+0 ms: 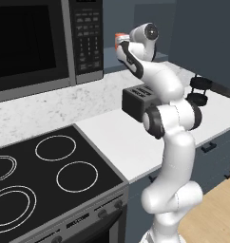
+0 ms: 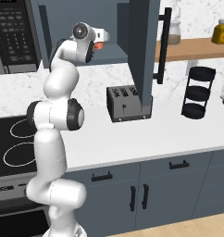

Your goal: Gather all objects into one cabinet and sort the glasses and bowls to opposite sides.

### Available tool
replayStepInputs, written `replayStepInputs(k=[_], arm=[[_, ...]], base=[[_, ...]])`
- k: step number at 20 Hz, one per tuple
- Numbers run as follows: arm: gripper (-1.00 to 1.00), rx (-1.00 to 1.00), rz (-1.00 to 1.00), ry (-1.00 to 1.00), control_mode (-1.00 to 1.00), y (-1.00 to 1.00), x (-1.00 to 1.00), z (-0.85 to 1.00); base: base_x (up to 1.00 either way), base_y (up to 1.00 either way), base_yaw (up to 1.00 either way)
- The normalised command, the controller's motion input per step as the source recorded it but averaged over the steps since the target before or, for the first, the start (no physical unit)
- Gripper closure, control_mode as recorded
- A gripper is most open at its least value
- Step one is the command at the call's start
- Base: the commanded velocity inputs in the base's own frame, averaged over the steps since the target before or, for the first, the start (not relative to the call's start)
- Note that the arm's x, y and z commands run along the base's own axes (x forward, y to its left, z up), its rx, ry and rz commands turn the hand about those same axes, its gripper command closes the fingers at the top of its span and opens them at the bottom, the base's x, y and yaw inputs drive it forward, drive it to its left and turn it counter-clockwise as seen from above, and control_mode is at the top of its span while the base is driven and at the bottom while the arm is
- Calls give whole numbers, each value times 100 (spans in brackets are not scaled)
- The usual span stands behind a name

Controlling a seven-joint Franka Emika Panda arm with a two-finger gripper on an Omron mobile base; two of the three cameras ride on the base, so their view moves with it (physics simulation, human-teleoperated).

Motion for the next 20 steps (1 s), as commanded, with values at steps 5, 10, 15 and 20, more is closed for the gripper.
replayStepInputs(k=[5,10,15,20], arm=[[-100,0,0,0,-100,0,37,0],[-100,0,0,0,-100,0,30,-7],[-100,0,0,0,-100,1,26,-3],[-100,0,0,0,-100,0,3,-4]], base=[[0,0,0],[0,0,0],[0,0,0],[0,0,0]])
